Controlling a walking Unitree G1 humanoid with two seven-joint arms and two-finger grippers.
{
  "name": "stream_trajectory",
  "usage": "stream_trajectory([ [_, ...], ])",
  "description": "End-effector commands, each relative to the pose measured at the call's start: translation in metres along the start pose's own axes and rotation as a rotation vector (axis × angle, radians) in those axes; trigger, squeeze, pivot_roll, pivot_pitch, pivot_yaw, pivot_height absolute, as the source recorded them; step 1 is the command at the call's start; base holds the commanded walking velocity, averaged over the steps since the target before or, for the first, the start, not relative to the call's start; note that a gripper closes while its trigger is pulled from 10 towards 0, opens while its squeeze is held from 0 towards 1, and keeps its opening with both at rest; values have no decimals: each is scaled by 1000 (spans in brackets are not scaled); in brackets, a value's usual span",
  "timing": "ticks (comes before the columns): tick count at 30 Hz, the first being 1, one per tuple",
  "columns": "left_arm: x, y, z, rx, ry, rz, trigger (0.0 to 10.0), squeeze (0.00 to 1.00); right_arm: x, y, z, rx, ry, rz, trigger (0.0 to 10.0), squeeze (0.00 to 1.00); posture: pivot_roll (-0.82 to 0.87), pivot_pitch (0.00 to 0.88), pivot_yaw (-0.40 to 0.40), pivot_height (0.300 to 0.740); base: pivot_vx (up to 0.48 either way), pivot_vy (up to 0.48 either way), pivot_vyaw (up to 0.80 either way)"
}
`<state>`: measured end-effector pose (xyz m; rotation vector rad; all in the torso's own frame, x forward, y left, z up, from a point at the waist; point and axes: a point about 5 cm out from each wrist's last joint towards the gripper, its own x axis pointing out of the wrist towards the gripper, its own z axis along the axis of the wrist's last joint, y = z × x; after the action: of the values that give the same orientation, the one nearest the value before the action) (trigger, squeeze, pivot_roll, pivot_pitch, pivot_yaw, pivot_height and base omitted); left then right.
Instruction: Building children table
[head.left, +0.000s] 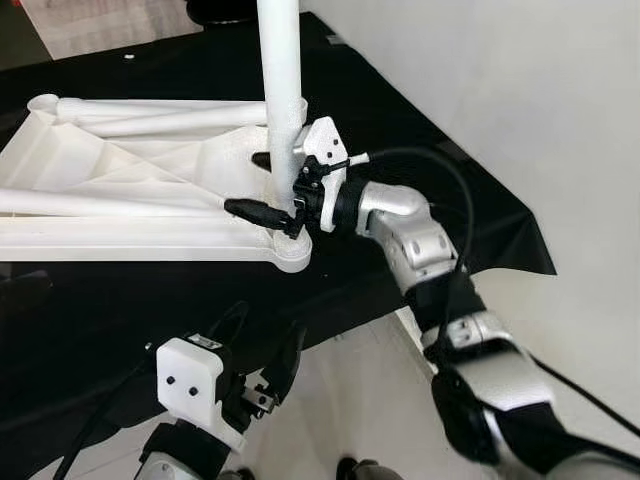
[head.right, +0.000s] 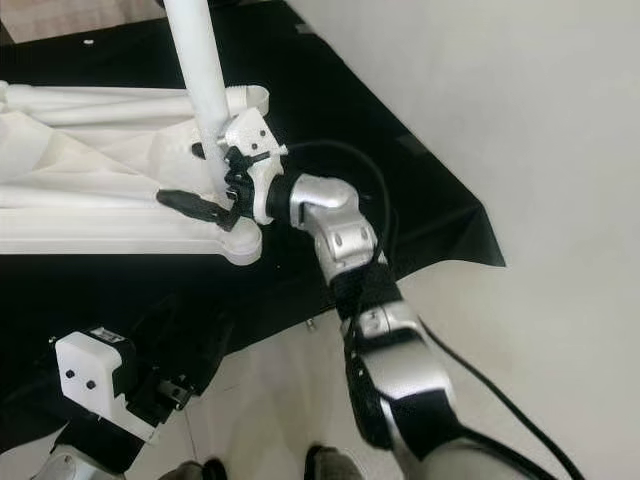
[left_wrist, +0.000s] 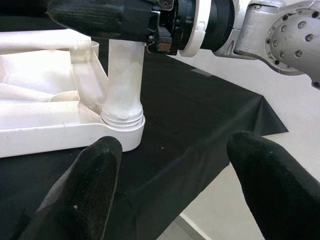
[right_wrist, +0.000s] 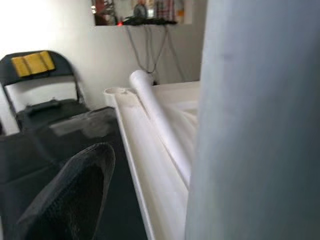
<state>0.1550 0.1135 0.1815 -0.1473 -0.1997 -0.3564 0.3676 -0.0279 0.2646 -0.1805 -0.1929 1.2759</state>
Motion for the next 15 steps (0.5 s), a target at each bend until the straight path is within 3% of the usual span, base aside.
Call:
stream_trajectory([
  [1,-2,-1,-3,-4,16,8,10000,0,7,2,1,-9,7,42,10000,0,70,219,-65,740,0,0,0],
  [6,-3,-2,-3,-5,17,10,10000,0,10,3,11,33,-41,241,10000,0,75,223,-65,740,0,0,0],
  [13,-3,-3,-3,-7,19,8,10000,0,13,5,13,31,-40,324,10000,0,73,224,-62,740,0,0,0],
  [14,-3,-3,-3,-8,20,8,10000,0,14,5,14,35,-42,326,8039,0,73,224,-62,740,0,0,0],
  [15,-3,-3,-3,-9,20,7,10000,0,15,5,15,36,-44,332,0,0,73,224,-62,740,0,0,0],
])
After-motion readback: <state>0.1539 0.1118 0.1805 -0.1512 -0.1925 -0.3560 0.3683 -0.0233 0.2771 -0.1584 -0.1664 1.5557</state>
